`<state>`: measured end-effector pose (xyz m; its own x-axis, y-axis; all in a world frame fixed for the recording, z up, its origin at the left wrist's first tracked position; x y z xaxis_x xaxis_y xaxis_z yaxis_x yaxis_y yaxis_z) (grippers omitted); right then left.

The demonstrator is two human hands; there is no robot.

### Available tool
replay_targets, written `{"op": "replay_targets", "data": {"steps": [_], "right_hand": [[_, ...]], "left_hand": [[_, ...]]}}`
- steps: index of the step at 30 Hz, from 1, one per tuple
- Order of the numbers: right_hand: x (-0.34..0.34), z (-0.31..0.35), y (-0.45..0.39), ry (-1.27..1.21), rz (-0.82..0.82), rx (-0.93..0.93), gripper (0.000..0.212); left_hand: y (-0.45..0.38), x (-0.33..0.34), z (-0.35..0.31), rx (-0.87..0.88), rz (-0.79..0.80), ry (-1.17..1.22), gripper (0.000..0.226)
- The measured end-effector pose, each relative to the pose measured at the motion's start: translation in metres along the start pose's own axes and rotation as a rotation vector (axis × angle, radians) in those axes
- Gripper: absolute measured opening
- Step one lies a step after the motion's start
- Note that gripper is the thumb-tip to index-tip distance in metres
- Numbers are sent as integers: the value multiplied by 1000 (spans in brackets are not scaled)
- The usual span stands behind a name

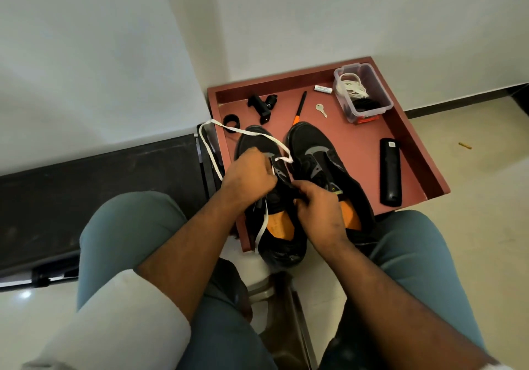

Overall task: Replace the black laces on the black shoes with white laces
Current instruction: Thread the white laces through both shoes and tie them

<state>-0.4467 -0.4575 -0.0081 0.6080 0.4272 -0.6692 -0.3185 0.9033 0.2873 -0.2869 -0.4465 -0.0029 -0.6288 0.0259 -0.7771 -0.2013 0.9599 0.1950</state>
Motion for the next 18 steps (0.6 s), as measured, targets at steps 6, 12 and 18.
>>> {"op": "replay_targets", "data": {"steps": [6,12,18], "right_hand": [[1,4,5,-26,-51,-58,67],[7,4,5,214,76,-362,43],[1,1,4,302,189,-433,31]], "left_hand": [[105,5,-50,197,439,528,5],[124,35,-37,202,210,521,10],[127,50,-34,238,72,384,18]]}}
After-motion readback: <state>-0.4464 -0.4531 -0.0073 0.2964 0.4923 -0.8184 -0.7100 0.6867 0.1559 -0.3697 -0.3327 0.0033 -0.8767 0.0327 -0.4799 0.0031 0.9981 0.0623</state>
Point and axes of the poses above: each hand's wrist, its own y-axis away from the middle knuckle, its own x-axis out of the palm, z = x × y, the point moved 4 cm from there along -y, towards the middle knuckle, and after that the axes turned 11 degrees about x, right-handed, at the moved point
